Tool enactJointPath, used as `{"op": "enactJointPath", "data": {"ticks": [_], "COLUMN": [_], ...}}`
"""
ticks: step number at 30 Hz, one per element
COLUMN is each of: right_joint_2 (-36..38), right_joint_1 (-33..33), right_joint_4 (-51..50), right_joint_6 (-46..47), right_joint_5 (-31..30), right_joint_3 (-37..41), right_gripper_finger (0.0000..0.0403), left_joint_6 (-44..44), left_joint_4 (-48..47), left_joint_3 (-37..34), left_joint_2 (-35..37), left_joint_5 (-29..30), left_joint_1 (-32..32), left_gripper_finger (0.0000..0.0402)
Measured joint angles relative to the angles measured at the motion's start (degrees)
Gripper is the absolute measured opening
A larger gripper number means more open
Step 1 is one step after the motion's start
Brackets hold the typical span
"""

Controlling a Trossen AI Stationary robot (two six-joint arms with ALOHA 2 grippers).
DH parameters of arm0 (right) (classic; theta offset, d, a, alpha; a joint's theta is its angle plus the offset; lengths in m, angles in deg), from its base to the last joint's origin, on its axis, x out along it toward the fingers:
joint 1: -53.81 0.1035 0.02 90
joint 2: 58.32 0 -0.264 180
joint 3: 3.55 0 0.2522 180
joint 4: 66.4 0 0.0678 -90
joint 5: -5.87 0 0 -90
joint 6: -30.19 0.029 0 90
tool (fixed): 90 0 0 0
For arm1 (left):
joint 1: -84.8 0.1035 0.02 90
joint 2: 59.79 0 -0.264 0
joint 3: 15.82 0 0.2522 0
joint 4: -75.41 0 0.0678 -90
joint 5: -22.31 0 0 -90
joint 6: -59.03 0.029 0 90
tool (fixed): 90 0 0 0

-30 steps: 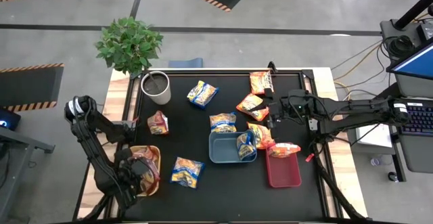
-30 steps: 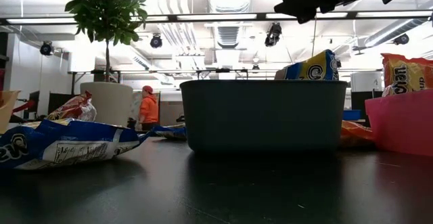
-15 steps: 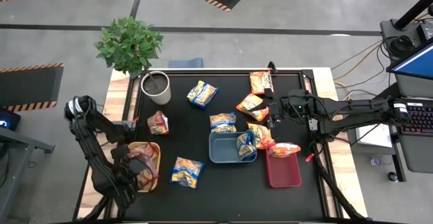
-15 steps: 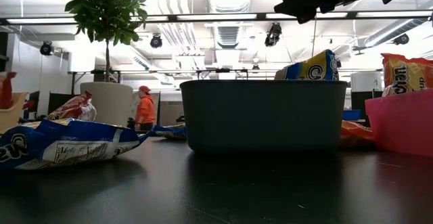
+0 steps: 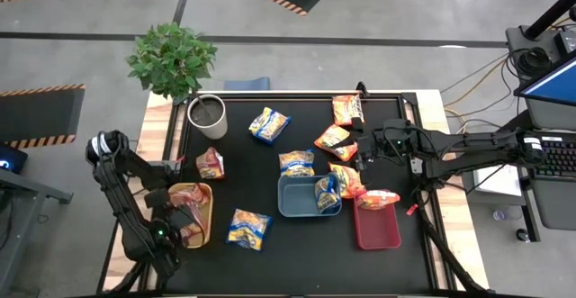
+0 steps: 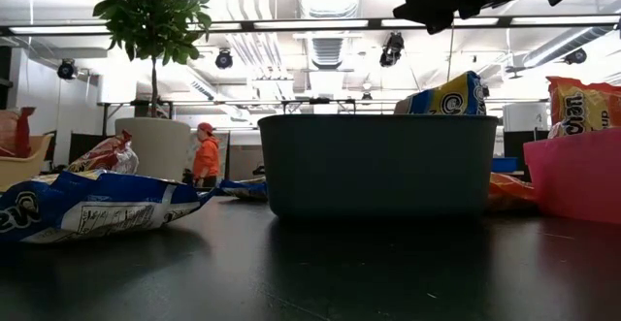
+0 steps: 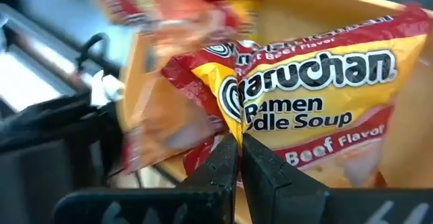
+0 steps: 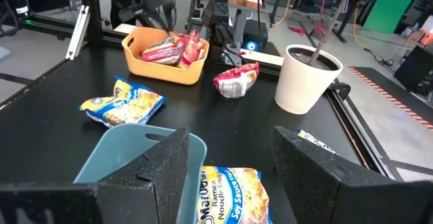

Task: Sort Maruchan noodles
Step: Put the right red noodle pack into the yellow bin, then put the top blue noodle pack into the blue bin

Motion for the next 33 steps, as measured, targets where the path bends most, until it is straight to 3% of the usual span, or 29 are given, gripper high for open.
{"op": "enactJointPath", "data": {"ticks": [7, 21, 31, 33], "right_joint_2": [0.0, 0.0, 0.0, 0.0], "right_joint_1": [0.0, 0.0, 0.0, 0.0], "right_joint_4": [0.0, 0.6, 0.4, 0.4], "right_joint_6": [0.3, 2.5, 4.0, 4.1], "right_joint_5": [0.0, 0.0, 0.0, 0.0], "right_joint_3": [0.0, 0.0, 0.0, 0.0], "right_gripper_finger": [0.0201, 0.0201, 0.0201, 0.0201], "left_joint_6": [3.4, 5.4, 6.2, 6.6], "left_joint_4": [2.8, 1.8, 1.7, 1.6], "left_joint_3": [2.8, 18.9, 23.6, 23.8], "left_joint_2": [-5.4, -11.1, -15.1, -15.2], "left_joint_5": [0.0, -0.2, -0.1, 3.1], "left_joint_1": [0.0, -0.2, -0.2, -0.2], "left_gripper_finger": [0.0000, 0.0000, 0.0000, 0.0000]}}
